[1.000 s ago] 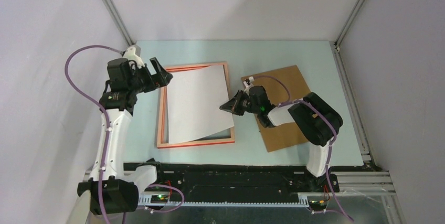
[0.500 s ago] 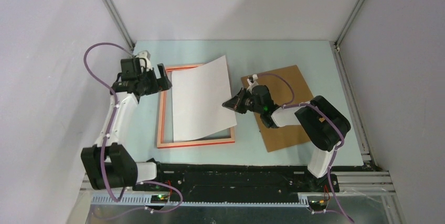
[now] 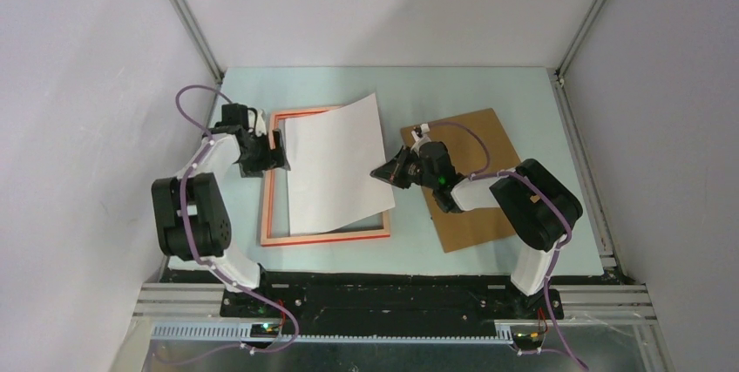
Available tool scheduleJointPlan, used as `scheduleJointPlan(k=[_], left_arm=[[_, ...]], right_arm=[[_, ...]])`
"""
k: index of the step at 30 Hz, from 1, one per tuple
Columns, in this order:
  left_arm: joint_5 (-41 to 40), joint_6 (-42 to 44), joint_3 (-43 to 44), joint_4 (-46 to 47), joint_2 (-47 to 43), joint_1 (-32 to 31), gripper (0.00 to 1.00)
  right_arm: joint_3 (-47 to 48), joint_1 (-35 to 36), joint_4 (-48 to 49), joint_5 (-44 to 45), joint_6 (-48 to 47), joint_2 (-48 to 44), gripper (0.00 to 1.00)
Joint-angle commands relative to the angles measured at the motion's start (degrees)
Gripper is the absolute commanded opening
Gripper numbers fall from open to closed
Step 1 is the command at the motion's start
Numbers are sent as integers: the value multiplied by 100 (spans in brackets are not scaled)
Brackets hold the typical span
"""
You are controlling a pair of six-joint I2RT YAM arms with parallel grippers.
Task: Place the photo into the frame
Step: Turn over the photo from the photo frame.
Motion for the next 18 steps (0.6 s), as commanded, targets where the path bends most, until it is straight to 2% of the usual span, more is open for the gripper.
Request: scheduleJointPlan(k=[1,9,15,18], left_arm=[[243,273,163,-115,341,275,82],[513,401,161,-204,893,521,68],[865,411,30,-208,927,545,52],[1129,430,-42,-207,866,548,49]], right_arm=[[-11,-16,44,216,-194,-133,0],[-3,42,60,221,-205,-103,0],[-1,35,88,215,-195,-72,0],[-4,15,95,212,-188,-53,0]])
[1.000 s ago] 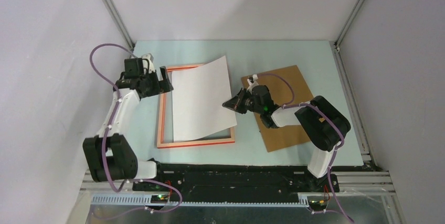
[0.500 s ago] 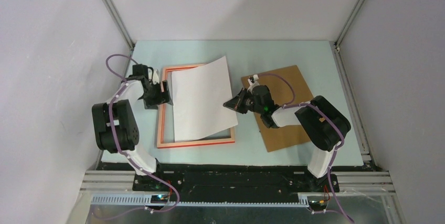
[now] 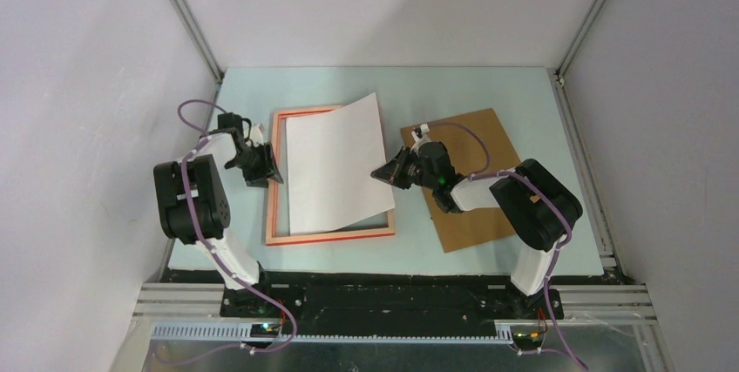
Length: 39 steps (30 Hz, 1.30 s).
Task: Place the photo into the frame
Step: Turn over the photo from the photo frame.
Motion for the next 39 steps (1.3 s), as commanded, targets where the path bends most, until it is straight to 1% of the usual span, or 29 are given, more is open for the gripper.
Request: scheduleJointPlan(k=[1,12,16,19,28,33,39], left_arm=[[680,115,-78,0,-116,36,49],[1417,209,-503,-2,-246,45,46],[1420,219,-502,0,-324,45,47],[1406,213,-480,4,-362,40,48],[1170,213,-427,3,-437,45,53],[1154,204,-388,5,-488,43,55],[1238,195,-394,6,-475,35,57]], right_arm=[[-5,-21,169,162,-116,-47,0],[-3,-146,187,149,-182,8,0],[0,-153,206,108,-288,68,0],[23,-157,181,69,-556,89,0],[253,-204,-315,-154,-1135,106,0],[264,-235,-294,-220,-1216,97,0],[349,-254,-176,-250,-1100,257,0]])
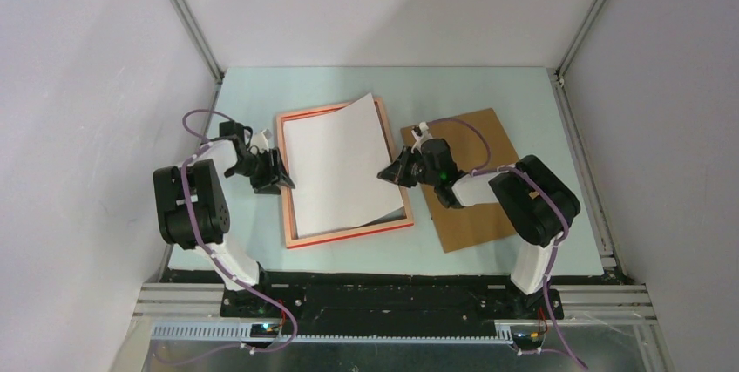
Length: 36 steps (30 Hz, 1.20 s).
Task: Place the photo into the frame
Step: Turn over the photo from the photo frame.
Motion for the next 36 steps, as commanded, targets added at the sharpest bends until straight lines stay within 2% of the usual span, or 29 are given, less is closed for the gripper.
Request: scheduleJointPlan(k=[1,20,36], left_arm=[[90,101,72,4,-235,16,57],[457,139,-66,9,-232,10,59],[464,139,-104,7,-331,14,59]], right_arm=[[248,-23,232,-65,-6,186,0],[337,112,465,-133,283,490,0],[187,180,346,94,34,385,0]])
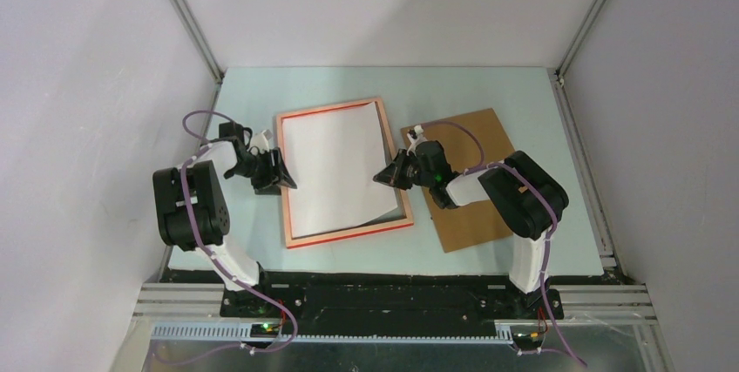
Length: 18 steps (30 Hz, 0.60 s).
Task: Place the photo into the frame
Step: Turn over the photo from the photo frame.
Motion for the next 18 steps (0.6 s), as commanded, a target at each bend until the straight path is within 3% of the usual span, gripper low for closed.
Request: scheduleJointPlan(k=[1,18], left_arm=[[251,123,-36,-2,-284,12,59],[231,123,-46,-1,-313,7,59]], right_arm=[[12,68,109,140,-196,-101,0],[-67,73,12,306,-313,-240,0]])
